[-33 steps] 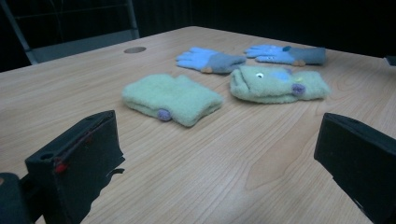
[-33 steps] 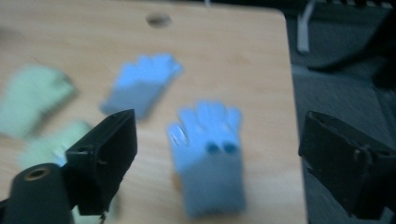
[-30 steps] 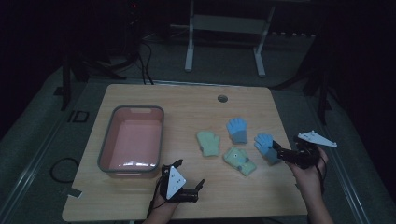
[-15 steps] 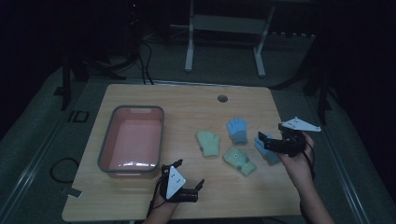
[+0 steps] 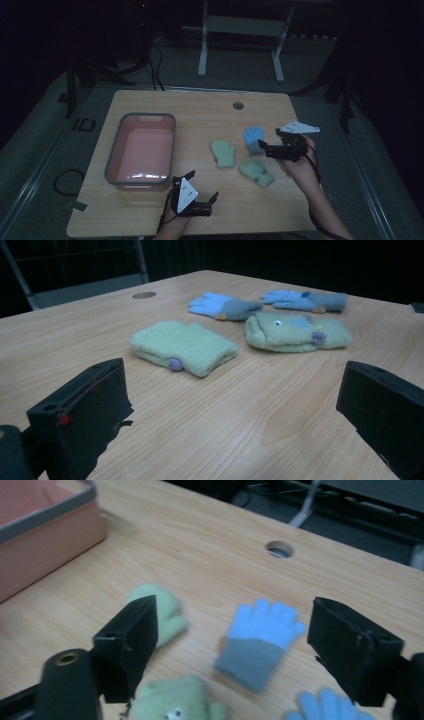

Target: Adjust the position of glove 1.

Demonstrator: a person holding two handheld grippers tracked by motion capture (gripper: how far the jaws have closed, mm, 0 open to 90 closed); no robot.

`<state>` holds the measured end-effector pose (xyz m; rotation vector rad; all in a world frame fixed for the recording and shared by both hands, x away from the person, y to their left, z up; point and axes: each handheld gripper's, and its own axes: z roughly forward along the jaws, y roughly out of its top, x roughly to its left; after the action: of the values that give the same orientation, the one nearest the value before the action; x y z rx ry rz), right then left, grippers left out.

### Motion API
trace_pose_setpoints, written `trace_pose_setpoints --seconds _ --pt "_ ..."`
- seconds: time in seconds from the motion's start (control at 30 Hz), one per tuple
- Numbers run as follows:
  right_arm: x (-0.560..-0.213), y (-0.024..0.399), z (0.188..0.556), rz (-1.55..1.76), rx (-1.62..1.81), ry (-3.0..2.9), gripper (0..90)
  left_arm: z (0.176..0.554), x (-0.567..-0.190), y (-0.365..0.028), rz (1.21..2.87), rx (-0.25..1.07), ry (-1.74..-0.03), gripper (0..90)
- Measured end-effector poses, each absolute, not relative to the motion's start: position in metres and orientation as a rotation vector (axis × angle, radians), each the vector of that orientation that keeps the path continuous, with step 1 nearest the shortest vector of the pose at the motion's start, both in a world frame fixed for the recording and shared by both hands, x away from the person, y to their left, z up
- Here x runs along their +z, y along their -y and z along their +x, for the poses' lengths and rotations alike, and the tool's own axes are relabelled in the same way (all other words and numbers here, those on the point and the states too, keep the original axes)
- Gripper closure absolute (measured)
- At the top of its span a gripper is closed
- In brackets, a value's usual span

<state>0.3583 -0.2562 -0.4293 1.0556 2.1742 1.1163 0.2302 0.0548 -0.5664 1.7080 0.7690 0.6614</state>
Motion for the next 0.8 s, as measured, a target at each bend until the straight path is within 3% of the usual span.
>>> trace_pose_setpoints --seconds 0.07,0.13,0.8 --pt "-0.433 0.246 0.364 1.023 1.106 -2.230 26.1 0.230 -0.566 -0.055 1.711 0.667 -0.765 0.7" --pt "-0.436 0.240 0.368 1.020 1.106 -2.246 37.2 0.230 -0.566 -0.055 1.710 0.665 -0.765 0.7" --pt "-0.490 0.172 0.404 0.884 1.034 -2.487 59.4 0.230 -0.566 -0.055 1.703 0.661 -0.765 0.7"
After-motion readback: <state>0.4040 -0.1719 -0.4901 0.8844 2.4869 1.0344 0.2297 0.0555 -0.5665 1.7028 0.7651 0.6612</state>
